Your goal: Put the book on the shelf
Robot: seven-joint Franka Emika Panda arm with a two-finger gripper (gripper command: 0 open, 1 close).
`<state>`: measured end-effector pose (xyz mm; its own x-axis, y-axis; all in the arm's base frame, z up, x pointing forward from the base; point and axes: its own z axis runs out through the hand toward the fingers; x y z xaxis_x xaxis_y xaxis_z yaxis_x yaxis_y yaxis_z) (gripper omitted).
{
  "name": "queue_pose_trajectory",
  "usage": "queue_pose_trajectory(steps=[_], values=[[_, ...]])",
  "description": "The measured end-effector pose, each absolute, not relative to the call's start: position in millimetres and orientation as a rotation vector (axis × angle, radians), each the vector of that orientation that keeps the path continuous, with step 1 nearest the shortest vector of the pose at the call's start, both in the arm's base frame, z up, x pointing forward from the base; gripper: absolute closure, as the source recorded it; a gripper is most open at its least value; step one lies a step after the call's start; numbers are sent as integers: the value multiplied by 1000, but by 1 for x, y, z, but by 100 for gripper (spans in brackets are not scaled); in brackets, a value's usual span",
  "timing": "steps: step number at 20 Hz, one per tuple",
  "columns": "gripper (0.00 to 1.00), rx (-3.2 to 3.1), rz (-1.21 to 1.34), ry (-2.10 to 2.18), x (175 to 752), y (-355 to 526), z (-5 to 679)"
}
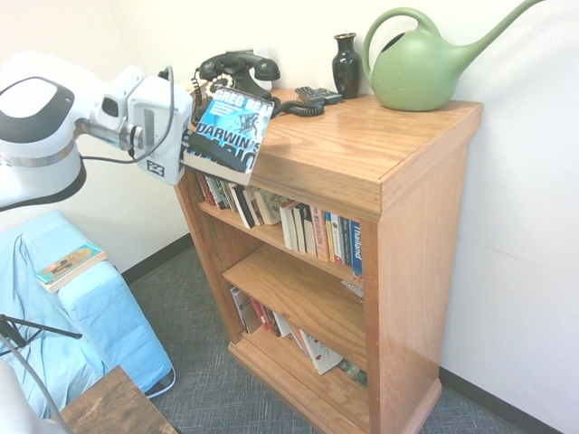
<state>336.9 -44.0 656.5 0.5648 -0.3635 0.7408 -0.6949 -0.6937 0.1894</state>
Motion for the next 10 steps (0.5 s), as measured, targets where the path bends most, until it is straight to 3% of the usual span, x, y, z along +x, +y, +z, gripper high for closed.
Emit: queue_pose_trajectory(steps=[6,10], values=[[100,2681,755,-1054,273,16,576],[100,2784,638,-1078,264,48,514]])
